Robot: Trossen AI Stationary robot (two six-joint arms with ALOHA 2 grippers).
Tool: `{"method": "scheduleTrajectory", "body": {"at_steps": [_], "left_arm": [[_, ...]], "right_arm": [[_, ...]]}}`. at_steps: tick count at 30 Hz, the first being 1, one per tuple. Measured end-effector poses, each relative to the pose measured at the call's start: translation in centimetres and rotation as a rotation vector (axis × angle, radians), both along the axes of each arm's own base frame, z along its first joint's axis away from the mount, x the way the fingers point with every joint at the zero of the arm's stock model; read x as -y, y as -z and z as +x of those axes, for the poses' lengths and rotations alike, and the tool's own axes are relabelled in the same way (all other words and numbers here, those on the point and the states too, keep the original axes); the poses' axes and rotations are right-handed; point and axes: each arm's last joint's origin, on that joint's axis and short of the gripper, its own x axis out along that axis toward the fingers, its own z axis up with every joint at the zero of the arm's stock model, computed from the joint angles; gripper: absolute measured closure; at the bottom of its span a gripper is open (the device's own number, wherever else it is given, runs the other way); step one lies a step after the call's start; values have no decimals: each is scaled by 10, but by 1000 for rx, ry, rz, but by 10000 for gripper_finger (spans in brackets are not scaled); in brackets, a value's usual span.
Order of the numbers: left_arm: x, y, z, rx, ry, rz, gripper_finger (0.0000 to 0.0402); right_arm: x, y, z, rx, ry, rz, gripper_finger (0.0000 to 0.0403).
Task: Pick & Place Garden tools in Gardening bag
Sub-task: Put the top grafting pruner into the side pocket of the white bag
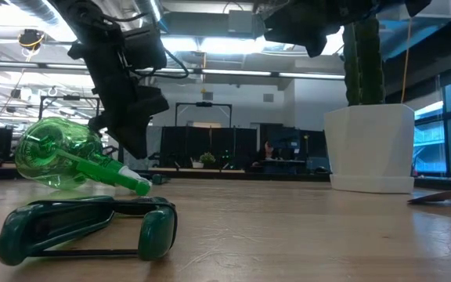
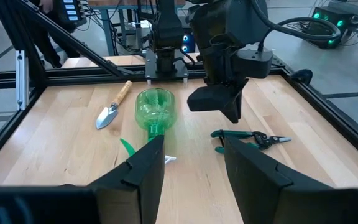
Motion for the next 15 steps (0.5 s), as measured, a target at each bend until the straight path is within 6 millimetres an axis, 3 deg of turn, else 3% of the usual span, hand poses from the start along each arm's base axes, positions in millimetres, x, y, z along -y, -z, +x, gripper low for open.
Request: {"method": "scheduleTrajectory", "body": {"at_steps": [15], "left_arm": [[0, 0, 0, -3, 4, 4, 338]], "right_arm": [[-5, 0, -1, 1, -15, 18, 236]]}}
